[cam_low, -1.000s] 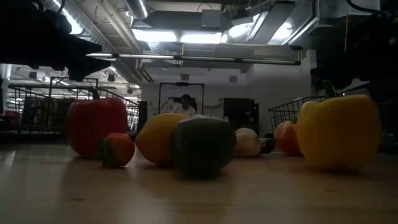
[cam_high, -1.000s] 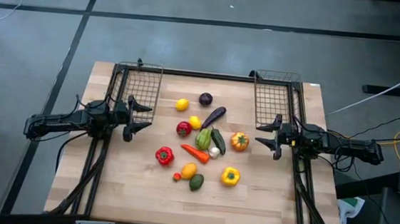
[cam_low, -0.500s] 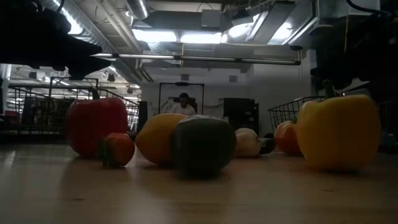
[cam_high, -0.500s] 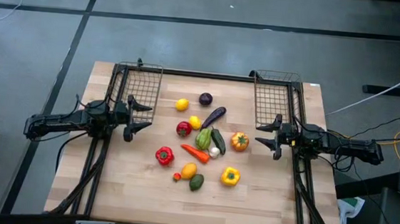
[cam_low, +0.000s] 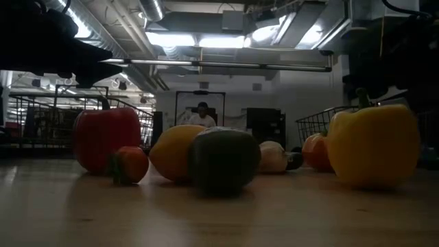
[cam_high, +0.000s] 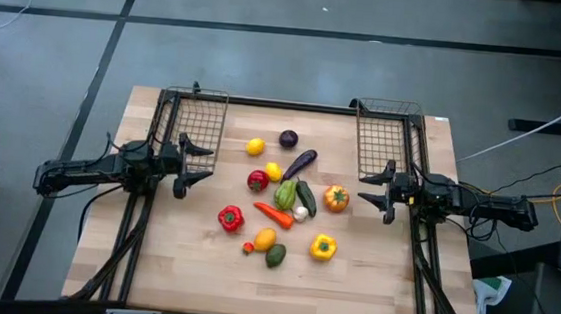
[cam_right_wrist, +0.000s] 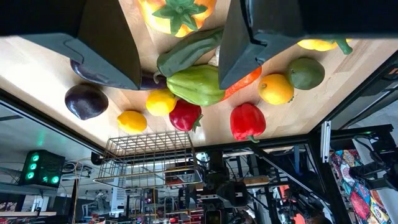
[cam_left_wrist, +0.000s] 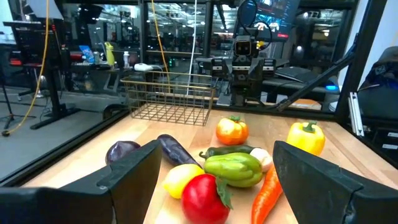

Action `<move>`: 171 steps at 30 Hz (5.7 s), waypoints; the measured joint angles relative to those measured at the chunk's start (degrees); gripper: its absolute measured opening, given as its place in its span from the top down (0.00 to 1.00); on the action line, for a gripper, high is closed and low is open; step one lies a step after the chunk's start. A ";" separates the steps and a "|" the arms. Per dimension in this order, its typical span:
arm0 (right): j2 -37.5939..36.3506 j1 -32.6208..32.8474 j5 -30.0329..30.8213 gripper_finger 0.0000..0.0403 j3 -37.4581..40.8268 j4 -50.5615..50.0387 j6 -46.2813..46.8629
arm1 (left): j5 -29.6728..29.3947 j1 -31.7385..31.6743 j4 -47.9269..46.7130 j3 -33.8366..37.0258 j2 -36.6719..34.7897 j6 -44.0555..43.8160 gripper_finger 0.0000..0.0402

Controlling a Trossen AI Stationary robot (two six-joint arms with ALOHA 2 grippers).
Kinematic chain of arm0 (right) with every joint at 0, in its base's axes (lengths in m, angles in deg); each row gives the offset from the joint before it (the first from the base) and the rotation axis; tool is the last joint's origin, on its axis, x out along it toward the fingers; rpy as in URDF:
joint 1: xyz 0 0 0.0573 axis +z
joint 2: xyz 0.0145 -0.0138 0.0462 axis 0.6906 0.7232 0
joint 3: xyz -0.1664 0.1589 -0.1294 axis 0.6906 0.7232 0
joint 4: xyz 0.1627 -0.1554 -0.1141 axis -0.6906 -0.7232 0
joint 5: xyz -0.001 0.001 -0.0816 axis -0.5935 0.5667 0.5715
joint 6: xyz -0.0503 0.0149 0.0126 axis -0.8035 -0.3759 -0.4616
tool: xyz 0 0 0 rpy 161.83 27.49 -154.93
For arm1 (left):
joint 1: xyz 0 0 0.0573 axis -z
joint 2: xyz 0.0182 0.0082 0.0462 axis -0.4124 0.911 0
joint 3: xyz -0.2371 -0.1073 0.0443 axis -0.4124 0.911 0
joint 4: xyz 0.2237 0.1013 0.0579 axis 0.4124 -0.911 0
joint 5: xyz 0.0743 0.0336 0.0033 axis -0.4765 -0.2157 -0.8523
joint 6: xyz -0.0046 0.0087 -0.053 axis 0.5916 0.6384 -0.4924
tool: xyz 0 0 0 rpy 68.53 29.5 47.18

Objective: Sort produce into baskets
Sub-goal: Put the red bell pepper into the left gold wire basket

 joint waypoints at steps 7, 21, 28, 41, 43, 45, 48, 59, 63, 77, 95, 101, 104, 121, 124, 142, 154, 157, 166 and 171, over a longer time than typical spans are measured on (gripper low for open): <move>0.00 0.00 -0.01 0.47 0.01 0.01 -0.02 | 0.09 0.02 6.31 0.04 0.02 -7.82 0.24; 0.00 0.01 0.01 0.47 0.01 -0.01 0.01 | 4.68 3.76 21.81 -0.57 4.50 -5.68 0.24; 0.00 0.02 0.01 0.47 0.01 -0.01 0.01 | 2.06 6.15 18.09 -8.91 16.35 -1.49 0.24; 0.00 0.00 -0.01 0.47 0.01 -0.01 0.01 | -0.94 10.93 -26.96 -42.73 47.91 1.43 0.24; 0.00 0.01 -0.01 0.47 0.00 -0.01 -0.01 | -0.95 12.06 -32.36 -46.95 52.19 0.91 0.24; 0.00 0.01 0.00 0.47 -0.01 -0.01 0.00 | -0.94 13.03 -36.94 -50.72 56.05 -1.15 0.24; 0.00 0.01 -0.01 0.47 0.01 -0.01 0.00 | -1.09 14.16 -42.92 -54.97 60.70 -5.81 0.24; 0.00 0.00 -0.01 0.47 0.00 -0.01 0.01 | -1.16 18.34 -44.83 -56.87 68.68 -29.17 0.24; 0.00 0.00 -0.01 0.47 0.01 -0.01 0.01 | -1.17 19.25 -44.22 -56.46 69.37 -37.74 0.24; 0.02 0.00 0.01 0.47 0.01 -0.01 -0.01 | -1.18 24.90 -41.55 -53.92 74.91 -46.58 0.24; 0.00 0.00 0.00 0.47 0.01 -0.01 0.00 | -1.27 25.09 -42.90 -53.86 80.46 -50.73 0.24; 0.00 0.00 0.01 0.47 -0.01 -0.01 -0.02 | -3.29 25.09 -42.92 -53.86 80.47 -52.36 0.24; 0.00 0.00 0.00 0.47 0.01 -0.01 0.01 | -4.15 25.09 -42.36 -53.86 80.47 -52.63 0.24; 0.00 0.02 -0.04 0.47 0.01 -0.01 0.01 | -4.24 25.45 -40.12 -53.86 83.40 -52.59 0.24; 0.01 0.01 -0.08 0.47 0.01 -0.01 0.00 | -4.24 25.72 -40.10 -53.86 83.36 -52.57 0.24; 0.02 0.00 -0.17 0.47 0.01 -0.03 0.01 | -4.26 27.78 -40.14 -53.86 83.84 -55.58 0.24; 0.01 0.00 -0.65 0.47 0.00 -0.08 0.00 | -4.19 27.78 -38.63 -53.92 86.44 -53.44 0.24; 0.02 0.00 -1.04 0.47 0.01 -0.10 0.01 | -4.17 27.78 -38.51 -53.99 86.92 -52.13 0.24; 0.00 0.01 -1.06 0.47 0.01 -0.08 0.01 | -4.11 27.76 -38.42 -53.96 86.93 -49.10 0.24; 0.00 0.01 -1.06 0.47 0.01 -0.08 0.01 | -4.11 27.74 -38.40 -53.96 86.93 -49.86 0.24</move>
